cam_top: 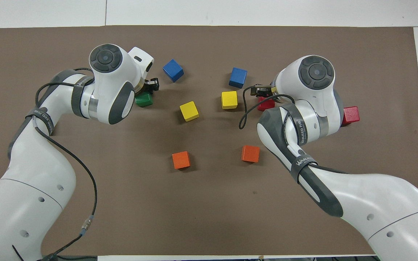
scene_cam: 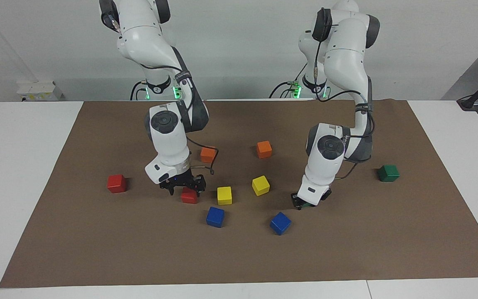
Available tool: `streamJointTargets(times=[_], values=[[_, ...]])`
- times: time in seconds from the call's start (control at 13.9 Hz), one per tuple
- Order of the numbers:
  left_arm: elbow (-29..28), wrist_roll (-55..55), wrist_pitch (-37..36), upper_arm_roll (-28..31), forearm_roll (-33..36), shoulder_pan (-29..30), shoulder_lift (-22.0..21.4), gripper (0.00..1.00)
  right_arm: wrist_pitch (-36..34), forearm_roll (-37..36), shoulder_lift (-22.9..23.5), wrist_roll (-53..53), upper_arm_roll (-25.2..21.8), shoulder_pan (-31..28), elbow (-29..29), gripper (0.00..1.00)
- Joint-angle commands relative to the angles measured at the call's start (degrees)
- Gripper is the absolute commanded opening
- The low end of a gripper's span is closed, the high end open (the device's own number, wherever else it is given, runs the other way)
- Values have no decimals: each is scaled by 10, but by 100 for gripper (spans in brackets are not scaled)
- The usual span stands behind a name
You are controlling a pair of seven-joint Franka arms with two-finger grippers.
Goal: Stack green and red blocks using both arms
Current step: 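Stack green on green with the left gripper while the right gripper stacks red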
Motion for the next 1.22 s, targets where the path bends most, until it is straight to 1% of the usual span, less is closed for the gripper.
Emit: streamJointTargets(times=[0.0, 0.07, 0.14, 0.29, 0.36, 0.43, 0.5, 0.57, 0.65, 0.72, 0.79, 0.86, 0.93, 1.0, 1.08, 1.15], values=[[-8, 3, -26, 6, 8, -6, -9, 0, 25, -1, -11, -5, 5, -2, -32, 100], [-7, 4, -31, 6, 6, -2, -13, 0, 38, -1, -11, -5, 5, -2, -42, 100], [-5, 7, -49, 6, 1, 5, -25, 0, 50, 0, -10, -5, 5, -2, -50, 100], [-3, 20, -75, 6, -11, 29, -49, 0, 54, 2, -10, -4, 6, 0, -54, 100], [-4, 43, -90, 5, -22, 44, -65, 0, 55, 2, -9, -3, 6, 0, -54, 100], [-7, 83, -109, 6, -40, 66, -84, 0, 56, 2, -7, -4, 6, -1, -58, 96], [-12, 131, -132, 6, -51, 92, -106, 0, 54, 2, -6, -6, 6, -1, -59, 81], [-12, 186, -162, 6, -56, 122, -121, 0, 36, 2, -7, -8, 6, -3, -53, 35], [-19, 246, -178, 6, -57, 151, -137, 0, 0, 2, -10, -10, 6, -10, -42, 2], [-34, 293, -179, 6, -57, 179, -153, 0, -34, 2, -18, -13, 5, -13, -25, 0], [-56, 344, -177, 6, -59, 207, -170, 0, -88, 1, -34, -18, 5, -21, -8, 0], [-74, 396, -172, 6, -61, 231, -181, 0, -141, 0, -57, -47, 2, -34, 9, 0], [-90, 446, -163, 6, -64, 256, -189, 0, -175, -1, -88, -108, 0, -64, 10, 0], [-106, 480, -146, 6, -71, 272, -198, 0, -188, 1, -108, -179, 1, -101, 6, 0], [-135, 501, -117, 6, -73, 286, -209, 0, -196, 2, -125, -252, 1, -139, 0, 0], [-166, 507, -84, 6, -74, 297, -223, 0, -201, 2, -130, -313, 1, -172, -3, 0]])
